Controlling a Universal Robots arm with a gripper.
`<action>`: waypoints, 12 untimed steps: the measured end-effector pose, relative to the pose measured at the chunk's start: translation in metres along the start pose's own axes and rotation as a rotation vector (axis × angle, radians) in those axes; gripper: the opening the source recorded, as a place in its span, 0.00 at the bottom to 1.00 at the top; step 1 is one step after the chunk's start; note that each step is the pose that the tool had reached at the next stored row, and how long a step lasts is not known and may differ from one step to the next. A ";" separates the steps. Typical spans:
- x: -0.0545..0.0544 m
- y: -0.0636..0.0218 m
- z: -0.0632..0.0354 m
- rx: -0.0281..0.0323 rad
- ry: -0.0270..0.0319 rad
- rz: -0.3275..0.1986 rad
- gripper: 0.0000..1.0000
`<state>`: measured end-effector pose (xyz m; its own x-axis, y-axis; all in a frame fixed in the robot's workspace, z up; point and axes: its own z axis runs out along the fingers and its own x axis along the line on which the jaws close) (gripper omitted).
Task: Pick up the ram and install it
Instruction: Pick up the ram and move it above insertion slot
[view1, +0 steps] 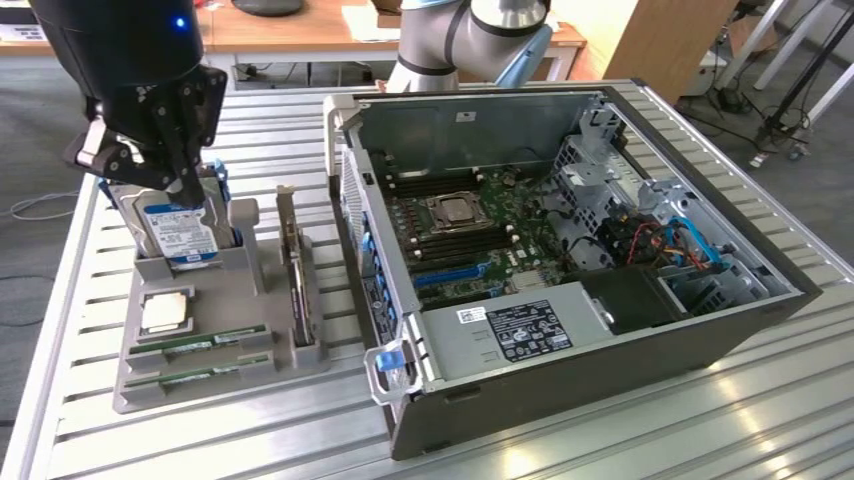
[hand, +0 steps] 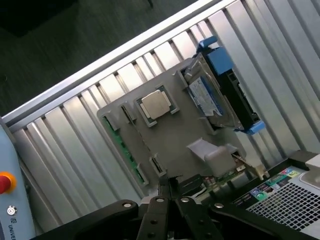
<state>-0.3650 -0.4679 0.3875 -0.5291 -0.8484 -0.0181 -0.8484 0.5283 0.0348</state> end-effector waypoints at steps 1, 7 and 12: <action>0.000 0.0000 0.0001 -0.0003 0.0007 -0.018 0.11; 0.000 -0.0001 0.0003 -0.0019 0.0050 -0.127 0.11; 0.000 -0.0001 0.0005 -0.0033 0.0086 -0.218 0.11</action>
<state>-0.3649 -0.4679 0.3870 -0.3325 -0.9430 -0.0171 -0.9427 0.3318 0.0342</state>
